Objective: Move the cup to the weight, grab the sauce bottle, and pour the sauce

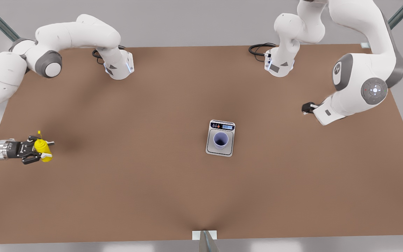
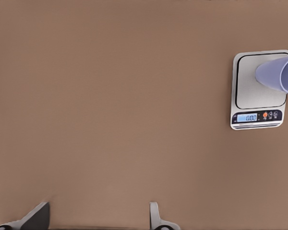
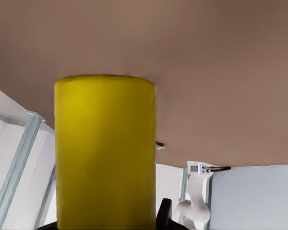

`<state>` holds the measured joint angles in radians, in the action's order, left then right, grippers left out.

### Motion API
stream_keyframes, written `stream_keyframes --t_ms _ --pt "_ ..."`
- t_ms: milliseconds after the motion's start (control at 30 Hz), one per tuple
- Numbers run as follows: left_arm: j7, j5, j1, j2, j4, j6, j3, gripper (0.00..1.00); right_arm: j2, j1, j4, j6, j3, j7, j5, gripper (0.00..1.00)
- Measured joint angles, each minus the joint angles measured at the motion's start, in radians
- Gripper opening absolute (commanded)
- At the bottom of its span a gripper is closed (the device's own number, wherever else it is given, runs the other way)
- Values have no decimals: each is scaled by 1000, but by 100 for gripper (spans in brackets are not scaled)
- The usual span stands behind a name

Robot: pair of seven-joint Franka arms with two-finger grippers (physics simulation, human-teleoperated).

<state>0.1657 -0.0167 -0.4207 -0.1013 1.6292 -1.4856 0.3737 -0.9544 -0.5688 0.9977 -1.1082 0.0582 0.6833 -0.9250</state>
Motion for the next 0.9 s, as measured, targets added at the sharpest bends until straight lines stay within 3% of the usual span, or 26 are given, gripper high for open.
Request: stream_keyframes --t_ms 267,567,733,867,900 --pt "-13 3 -5 -55 -44 55 13 100 224 373 49 -287 32 402 95 21" --pt "-12 6 -7 -58 -46 56 14 100 224 752 64 -703 58 845 152 21" --pt "-11 7 6 -58 -46 56 15 100 166 986 56 -847 214 903 220 21" --pt "-12 7 4 -58 -46 56 16 100 172 1058 5 -866 192 910 336 21" --pt "-12 7 5 -58 -46 57 16 100 171 1064 -6 -866 125 910 413 21"
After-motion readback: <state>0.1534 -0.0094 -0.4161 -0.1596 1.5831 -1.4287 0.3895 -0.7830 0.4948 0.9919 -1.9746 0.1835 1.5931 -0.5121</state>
